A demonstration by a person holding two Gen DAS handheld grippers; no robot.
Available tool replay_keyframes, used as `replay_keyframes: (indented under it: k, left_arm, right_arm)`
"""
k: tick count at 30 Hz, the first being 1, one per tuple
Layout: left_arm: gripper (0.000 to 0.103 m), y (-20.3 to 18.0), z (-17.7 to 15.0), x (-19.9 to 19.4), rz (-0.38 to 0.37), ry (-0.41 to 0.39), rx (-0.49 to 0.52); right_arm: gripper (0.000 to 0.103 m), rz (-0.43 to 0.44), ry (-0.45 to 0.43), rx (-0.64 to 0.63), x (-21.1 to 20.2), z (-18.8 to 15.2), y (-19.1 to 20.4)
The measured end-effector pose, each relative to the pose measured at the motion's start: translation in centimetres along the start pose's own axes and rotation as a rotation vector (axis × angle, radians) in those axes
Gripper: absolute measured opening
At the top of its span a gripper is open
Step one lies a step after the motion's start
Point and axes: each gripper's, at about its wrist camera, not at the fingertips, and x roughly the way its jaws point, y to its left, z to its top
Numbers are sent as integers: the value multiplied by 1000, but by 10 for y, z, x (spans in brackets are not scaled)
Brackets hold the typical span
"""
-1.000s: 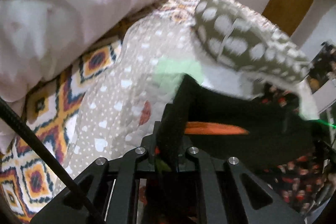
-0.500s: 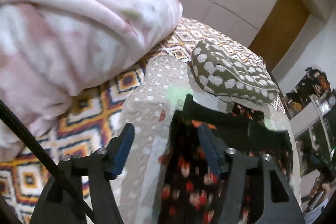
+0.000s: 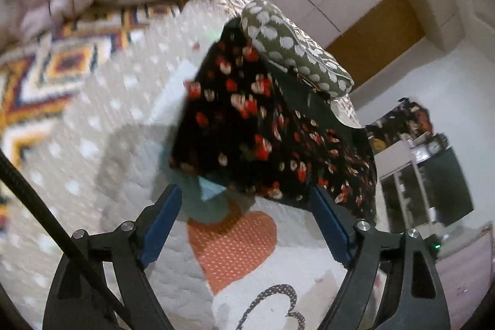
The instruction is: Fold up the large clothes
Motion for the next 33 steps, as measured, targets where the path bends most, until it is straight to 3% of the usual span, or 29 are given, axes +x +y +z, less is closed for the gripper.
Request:
replay_keyframes:
  k: [6, 14, 18, 24, 28, 33]
  left_arm:
    - [83, 31, 1, 37, -115, 9, -162]
    - [88, 44, 25, 65, -235, -21, -214]
    - [88, 47, 32, 61, -287, -33, -238]
    - [88, 66, 13, 34, -286, -77, -274]
    - [89, 66, 0, 29, -311, -84, -299]
    - [89, 51, 5, 56, -298, -45, -269]
  right_arm:
    - [83, 39, -37, 111, 42, -1, -11]
    - [93, 153, -167, 257, 68, 32, -17]
    - [95, 117, -178, 256, 74, 40, -10]
    - [94, 17, -174, 191, 43, 12, -10]
    - [93, 64, -170, 246, 34, 0, -23]
    - [99, 81, -161, 281, 54, 10, -16]
